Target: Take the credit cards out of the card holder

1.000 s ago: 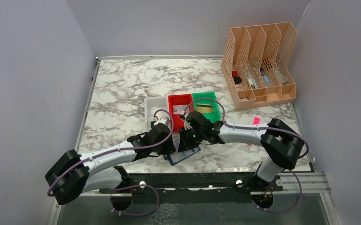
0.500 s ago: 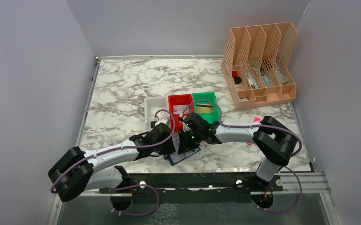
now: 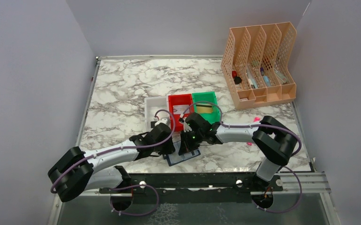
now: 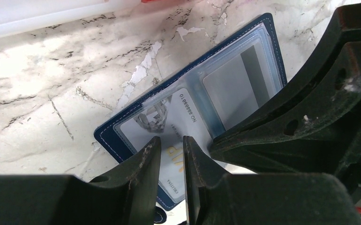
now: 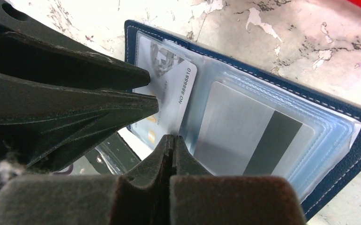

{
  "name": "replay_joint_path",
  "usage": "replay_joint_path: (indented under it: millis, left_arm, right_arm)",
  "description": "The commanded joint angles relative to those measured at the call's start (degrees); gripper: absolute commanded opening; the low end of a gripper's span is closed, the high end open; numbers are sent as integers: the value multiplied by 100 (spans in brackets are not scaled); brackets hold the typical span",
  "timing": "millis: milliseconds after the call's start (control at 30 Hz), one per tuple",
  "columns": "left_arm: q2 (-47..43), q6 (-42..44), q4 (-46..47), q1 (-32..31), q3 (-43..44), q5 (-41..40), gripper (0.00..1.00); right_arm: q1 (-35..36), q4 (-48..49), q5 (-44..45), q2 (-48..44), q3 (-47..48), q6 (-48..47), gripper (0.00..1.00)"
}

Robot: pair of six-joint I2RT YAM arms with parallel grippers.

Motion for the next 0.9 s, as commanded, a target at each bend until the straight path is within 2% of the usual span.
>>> replay_joint_path:
  millis: [0, 467, 633, 867]
  left_arm:
    - [-61, 34, -337, -5, -238, -138, 28]
    - [-377, 446, -60, -3, -412, 295, 32]
    - [-30, 674, -96, -8, -309, 361, 30]
    - [462, 706, -454, -6, -107, 59, 25]
  right_arm:
    - [-33, 513, -399, -116, -63, 193, 1]
    - [-205, 683, 50, -529, -557, 559, 1]
    - [-254, 728, -14, -554, -621, 615, 1]
    - [-440, 664, 75, -748, -777, 583, 1]
